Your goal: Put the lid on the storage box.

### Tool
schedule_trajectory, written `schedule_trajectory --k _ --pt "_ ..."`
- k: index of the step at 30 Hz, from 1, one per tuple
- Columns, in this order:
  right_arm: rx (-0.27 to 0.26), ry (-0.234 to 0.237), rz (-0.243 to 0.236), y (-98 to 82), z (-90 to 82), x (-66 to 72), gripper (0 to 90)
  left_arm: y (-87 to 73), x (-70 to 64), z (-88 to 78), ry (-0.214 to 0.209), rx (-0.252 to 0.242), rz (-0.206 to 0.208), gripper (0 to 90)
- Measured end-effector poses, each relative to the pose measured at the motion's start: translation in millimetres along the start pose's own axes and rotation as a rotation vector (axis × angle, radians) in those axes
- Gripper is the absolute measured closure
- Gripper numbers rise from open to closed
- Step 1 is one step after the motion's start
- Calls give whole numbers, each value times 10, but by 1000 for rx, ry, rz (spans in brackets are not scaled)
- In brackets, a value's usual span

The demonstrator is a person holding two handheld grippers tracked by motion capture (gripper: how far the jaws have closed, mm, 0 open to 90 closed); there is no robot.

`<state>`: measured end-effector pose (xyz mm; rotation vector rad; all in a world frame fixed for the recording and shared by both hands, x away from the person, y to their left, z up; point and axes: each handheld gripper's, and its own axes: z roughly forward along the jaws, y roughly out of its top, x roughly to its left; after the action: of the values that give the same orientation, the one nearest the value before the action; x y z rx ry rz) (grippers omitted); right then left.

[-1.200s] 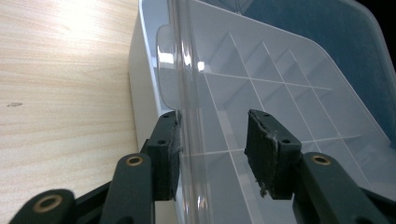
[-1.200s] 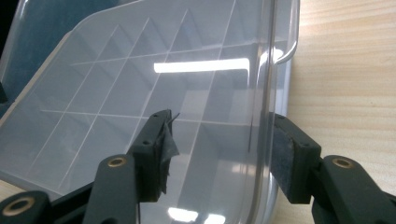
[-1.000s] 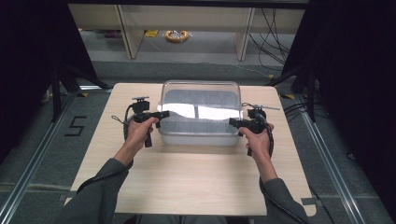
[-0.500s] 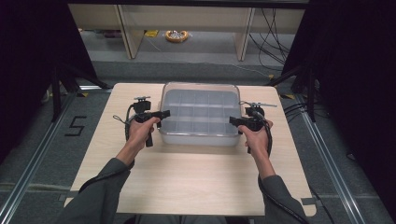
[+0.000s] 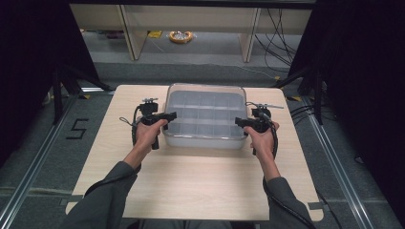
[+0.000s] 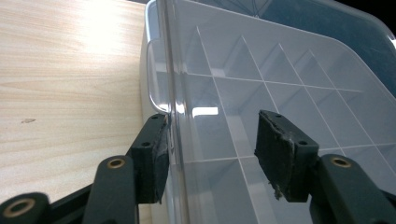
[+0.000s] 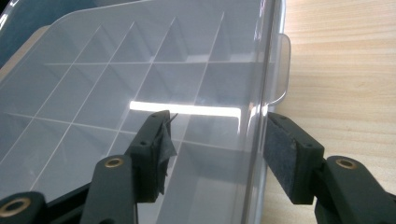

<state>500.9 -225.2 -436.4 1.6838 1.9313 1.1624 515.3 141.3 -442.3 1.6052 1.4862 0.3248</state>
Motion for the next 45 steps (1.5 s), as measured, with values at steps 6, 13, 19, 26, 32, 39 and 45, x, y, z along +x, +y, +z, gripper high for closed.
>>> schedule_trajectory --k 6,13,19,26,32,39,45 --pt "12 -15 48 -26 54 -48 424 -40 -51 48 12 8 -11 422" --pt "23 -14 61 10 62 -37 415 -7 -52 11 9 3 -11 444" --pt "44 -23 84 66 78 14 406 16 -20 4 -4 22 -23 459" --pt "50 -5 90 27 128 -41 398 -21 -27 19 -2 21 -38 431" --pt "48 -8 72 83 87 16 384 11 5 -20 -8 7 -42 452" --pt "68 -15 118 79 151 16 371 -7 13 19 -5 9 -50 439" --pt "79 -5 125 73 152 8 371 -7 32 6 -13 7 -59 467"
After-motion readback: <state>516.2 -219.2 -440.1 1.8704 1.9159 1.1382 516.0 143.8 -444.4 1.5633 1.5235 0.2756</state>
